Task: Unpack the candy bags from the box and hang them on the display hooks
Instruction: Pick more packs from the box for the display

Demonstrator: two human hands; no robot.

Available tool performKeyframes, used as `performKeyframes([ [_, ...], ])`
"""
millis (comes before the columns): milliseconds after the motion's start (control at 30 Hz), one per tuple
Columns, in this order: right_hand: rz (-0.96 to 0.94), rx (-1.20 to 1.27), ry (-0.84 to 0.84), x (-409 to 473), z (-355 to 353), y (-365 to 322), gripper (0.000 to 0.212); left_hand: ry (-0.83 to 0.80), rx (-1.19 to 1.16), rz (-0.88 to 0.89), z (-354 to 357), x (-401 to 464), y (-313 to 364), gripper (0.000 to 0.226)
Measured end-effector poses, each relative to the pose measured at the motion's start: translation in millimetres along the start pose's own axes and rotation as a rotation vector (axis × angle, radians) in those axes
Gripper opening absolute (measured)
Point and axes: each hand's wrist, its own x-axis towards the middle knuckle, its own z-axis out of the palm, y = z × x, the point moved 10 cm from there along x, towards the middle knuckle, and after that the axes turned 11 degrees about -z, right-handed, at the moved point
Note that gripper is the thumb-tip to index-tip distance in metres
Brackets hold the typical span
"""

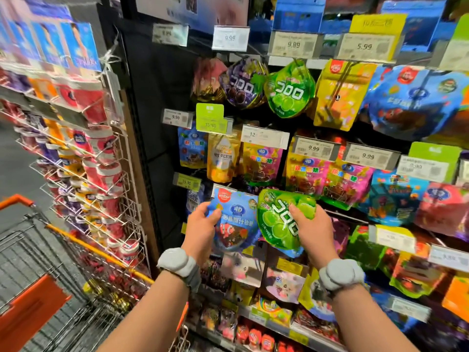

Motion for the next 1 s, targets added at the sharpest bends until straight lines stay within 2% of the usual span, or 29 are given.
performKeyframes([
  [133, -0.037, -0.006, 0.013, 13, 0, -21, 0.029, 0.073, 0.035, 0.136, -2, 0, 37, 0.012],
  [200, -0.056, -0.044, -0.002, 20, 3, -30, 0.042, 0.089, 0.072, 0.161, 1, 2, 52, 0.021],
  [300, -0.090, -0.060, -0.021, 32, 12, -50, 0.081, 0.126, 0.132, 0.215, 4, -1, 82, 0.039],
  [367, -0.099, -0.032, -0.036, 40, 17, -55, 0.100, 0.137, 0.182, 0.274, 9, -5, 102, 0.038],
  [567, -0.199, 0.023, -0.058, 55, 27, -92, 0.095, 0.149, 0.342, 0.432, 20, -11, 152, 0.042],
  [600, -0.205, 0.047, -0.056, 58, 28, -101, 0.082, 0.149, 0.383, 0.478, 23, -12, 165, 0.041],
  [667, -0.220, 0.085, -0.047, 59, 28, -118, 0.040, 0.145, 0.472, 0.543, 28, -13, 184, 0.038],
  [733, -0.238, 0.128, -0.040, 63, 27, -135, 0.023, 0.120, 0.523, 0.585, 35, -14, 202, 0.035],
  [867, -0.288, 0.143, 0.001, 72, 22, -161, 0.019, -0.010, 0.575, 0.555, 49, -10, 222, 0.024],
  [1000, -0.300, 0.179, -0.010, 79, 23, -176, 0.025, -0.087, 0.564, 0.522, 57, -7, 238, 0.024],
])
